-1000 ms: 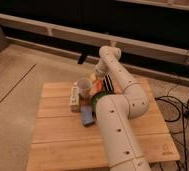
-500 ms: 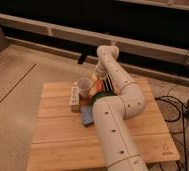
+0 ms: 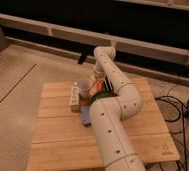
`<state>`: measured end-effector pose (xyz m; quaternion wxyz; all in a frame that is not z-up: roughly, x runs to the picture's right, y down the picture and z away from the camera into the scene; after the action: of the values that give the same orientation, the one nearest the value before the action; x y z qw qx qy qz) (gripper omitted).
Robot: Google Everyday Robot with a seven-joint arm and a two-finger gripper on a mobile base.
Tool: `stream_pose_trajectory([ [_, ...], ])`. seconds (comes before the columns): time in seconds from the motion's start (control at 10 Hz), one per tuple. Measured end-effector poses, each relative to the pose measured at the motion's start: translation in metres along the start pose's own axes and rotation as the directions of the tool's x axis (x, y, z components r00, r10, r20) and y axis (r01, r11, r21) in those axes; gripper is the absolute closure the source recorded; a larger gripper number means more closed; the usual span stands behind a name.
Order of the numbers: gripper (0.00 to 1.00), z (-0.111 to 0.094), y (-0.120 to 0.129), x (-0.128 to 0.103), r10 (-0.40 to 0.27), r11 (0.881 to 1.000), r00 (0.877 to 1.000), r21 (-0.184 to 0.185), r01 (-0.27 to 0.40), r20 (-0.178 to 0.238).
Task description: Place the pepper in the ceramic bowl
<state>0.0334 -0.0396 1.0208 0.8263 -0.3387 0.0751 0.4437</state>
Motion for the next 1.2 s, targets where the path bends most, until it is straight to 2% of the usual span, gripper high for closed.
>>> stream_pose_trajectory([
  [0.3, 0.35, -0.011, 0.008, -0.015, -0.053, 0.998, 0.999, 0.024, 0.053, 0.007],
  [0.5, 0.35, -0.009, 0.012, -0.017, -0.063, 0.998, 0.998, 0.022, 0.063, 0.001],
  [1.0, 0.35, 0.008, 0.015, -0.007, -0.039, 0.999, 0.999, -0.002, 0.039, -0.025],
  [1.2, 0.35, 0.011, 0.011, -0.002, -0.026, 1.0, 0.999, 0.0, 0.026, -0.033],
])
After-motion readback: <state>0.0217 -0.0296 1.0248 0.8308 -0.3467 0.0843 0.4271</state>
